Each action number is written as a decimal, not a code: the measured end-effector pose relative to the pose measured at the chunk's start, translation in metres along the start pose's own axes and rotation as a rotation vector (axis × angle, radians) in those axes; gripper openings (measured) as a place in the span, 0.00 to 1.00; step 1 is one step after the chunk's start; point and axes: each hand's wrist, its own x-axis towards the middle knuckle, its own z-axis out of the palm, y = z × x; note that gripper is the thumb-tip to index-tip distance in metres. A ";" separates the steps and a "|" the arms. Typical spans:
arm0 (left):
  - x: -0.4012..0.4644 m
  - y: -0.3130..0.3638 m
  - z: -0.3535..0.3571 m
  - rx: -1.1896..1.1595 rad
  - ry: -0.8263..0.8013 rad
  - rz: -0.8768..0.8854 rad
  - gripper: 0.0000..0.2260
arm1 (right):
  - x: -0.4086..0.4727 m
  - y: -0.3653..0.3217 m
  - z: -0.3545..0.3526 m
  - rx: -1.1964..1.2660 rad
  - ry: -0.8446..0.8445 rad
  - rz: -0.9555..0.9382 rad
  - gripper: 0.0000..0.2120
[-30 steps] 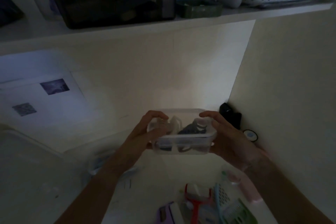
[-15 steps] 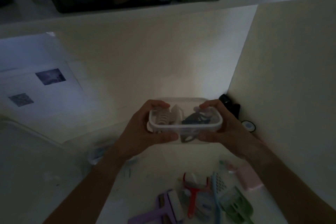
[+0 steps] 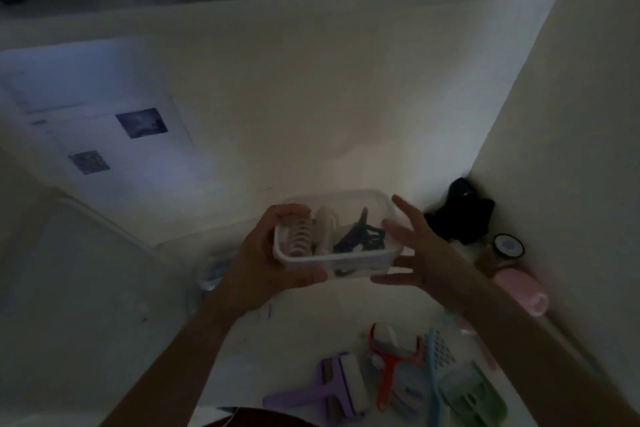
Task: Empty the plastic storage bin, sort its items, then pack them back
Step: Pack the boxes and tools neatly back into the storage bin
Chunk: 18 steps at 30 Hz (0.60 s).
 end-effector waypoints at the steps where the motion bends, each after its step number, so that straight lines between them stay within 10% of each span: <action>1: -0.003 -0.010 -0.008 0.008 0.013 -0.013 0.41 | 0.008 0.007 0.011 0.028 0.023 0.027 0.31; 5: -0.016 -0.031 -0.035 -0.031 0.235 -0.202 0.51 | 0.041 0.036 0.060 0.258 0.145 0.036 0.20; 9: -0.026 -0.065 -0.037 -0.376 0.515 -0.592 0.15 | 0.068 0.074 0.106 0.509 0.225 0.046 0.30; 12: -0.025 -0.079 -0.024 -0.624 0.361 -0.876 0.30 | 0.075 0.105 0.135 0.455 0.326 0.062 0.35; 18: -0.013 -0.127 -0.013 -0.660 0.310 -1.082 0.22 | 0.100 0.139 0.129 0.195 0.580 0.219 0.41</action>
